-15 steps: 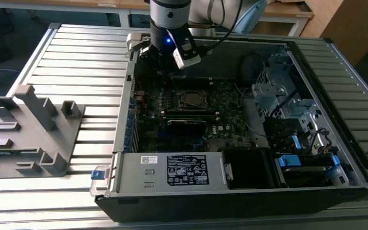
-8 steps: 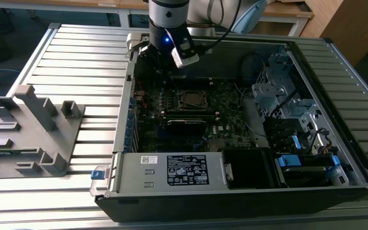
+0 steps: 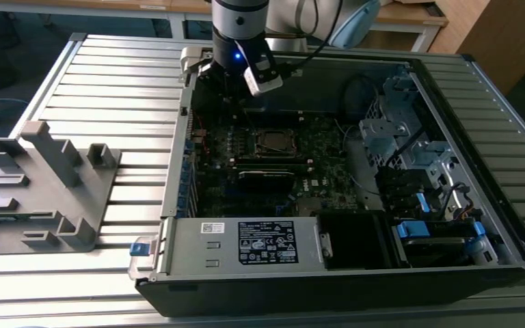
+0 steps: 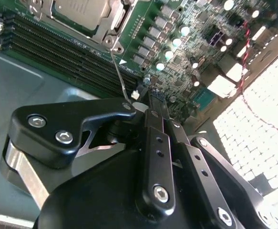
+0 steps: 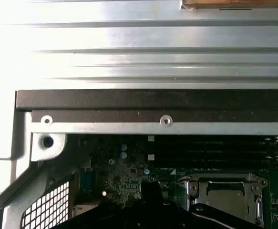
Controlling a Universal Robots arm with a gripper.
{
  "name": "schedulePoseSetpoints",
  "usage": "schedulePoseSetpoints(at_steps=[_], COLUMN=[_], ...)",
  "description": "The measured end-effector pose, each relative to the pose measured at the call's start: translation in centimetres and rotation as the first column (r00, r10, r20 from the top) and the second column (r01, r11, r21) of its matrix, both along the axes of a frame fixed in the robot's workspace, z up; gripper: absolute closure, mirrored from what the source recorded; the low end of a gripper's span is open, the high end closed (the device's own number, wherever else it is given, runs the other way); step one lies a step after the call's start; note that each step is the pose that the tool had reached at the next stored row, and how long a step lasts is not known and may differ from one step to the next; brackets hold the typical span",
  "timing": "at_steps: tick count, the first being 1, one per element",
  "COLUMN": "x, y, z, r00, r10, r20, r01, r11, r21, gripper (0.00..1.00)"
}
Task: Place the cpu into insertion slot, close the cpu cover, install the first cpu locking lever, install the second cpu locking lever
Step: 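Install the first cpu locking lever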
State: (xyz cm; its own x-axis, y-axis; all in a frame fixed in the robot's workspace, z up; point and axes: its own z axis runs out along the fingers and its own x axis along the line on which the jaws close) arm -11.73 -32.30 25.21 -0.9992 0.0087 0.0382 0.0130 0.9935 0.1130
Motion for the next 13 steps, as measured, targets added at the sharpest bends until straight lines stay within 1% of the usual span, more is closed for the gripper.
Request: schedulePoseSetpoints(at_steps=[4, 9, 13], x=[0.00, 0.09, 0.51], y=[0.22, 0.35, 0.42], z=[-0.12, -0.17, -0.19], r00=[1.0000, 1.0000, 1.0000], r10=[0.000, 0.000, 0.000], r20=[0.0000, 0.0000, 0.0000], r01=[0.000, 0.000, 0.000], r11=[1.0000, 1.0000, 1.0000], r21=[0.0062, 0.0070, 0.0071], gripper=[0.89, 0.89, 0.89])
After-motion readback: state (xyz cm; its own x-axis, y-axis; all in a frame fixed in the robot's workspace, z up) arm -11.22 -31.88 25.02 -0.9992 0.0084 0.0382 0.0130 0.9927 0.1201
